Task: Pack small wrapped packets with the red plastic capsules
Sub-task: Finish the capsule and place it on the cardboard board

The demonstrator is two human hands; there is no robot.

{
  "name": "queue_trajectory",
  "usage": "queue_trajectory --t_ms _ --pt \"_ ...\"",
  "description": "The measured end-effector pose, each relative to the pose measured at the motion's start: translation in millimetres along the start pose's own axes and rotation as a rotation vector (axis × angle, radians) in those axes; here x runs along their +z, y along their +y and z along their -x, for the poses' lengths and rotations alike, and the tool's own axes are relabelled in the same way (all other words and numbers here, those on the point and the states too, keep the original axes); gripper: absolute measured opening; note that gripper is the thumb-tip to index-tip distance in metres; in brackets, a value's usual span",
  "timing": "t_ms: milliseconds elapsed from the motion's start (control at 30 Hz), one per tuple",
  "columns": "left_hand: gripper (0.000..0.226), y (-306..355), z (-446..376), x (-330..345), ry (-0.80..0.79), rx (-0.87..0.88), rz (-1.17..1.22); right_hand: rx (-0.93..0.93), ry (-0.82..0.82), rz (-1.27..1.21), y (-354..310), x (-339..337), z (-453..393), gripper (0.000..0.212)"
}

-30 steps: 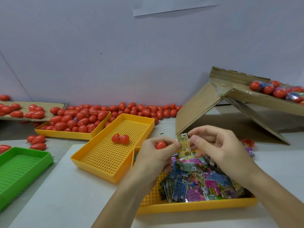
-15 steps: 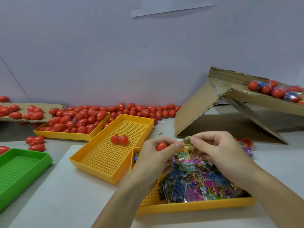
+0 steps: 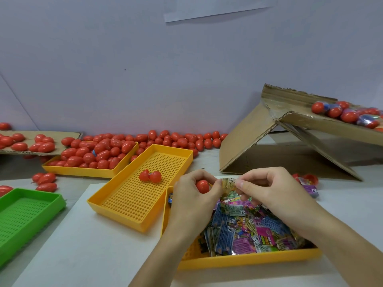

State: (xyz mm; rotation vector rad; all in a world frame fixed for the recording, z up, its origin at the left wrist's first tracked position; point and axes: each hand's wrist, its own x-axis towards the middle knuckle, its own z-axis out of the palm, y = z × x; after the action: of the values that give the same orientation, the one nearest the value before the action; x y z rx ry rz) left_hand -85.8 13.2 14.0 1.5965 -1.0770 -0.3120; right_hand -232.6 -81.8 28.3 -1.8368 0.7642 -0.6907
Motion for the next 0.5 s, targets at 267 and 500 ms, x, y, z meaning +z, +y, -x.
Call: queue_trajectory --t_ms 267,500 --pt "0.018 2.3 0.5 -0.2 -0.03 0.015 -0.027 0.034 -0.034 -0.034 2.3 -1.0 -3.1 0.018" --pt "0.017 8.3 3.1 -1.0 -0.181 -0.022 0.029 0.093 -0.123 -0.131 3.2 -0.5 -9.4 0.03"
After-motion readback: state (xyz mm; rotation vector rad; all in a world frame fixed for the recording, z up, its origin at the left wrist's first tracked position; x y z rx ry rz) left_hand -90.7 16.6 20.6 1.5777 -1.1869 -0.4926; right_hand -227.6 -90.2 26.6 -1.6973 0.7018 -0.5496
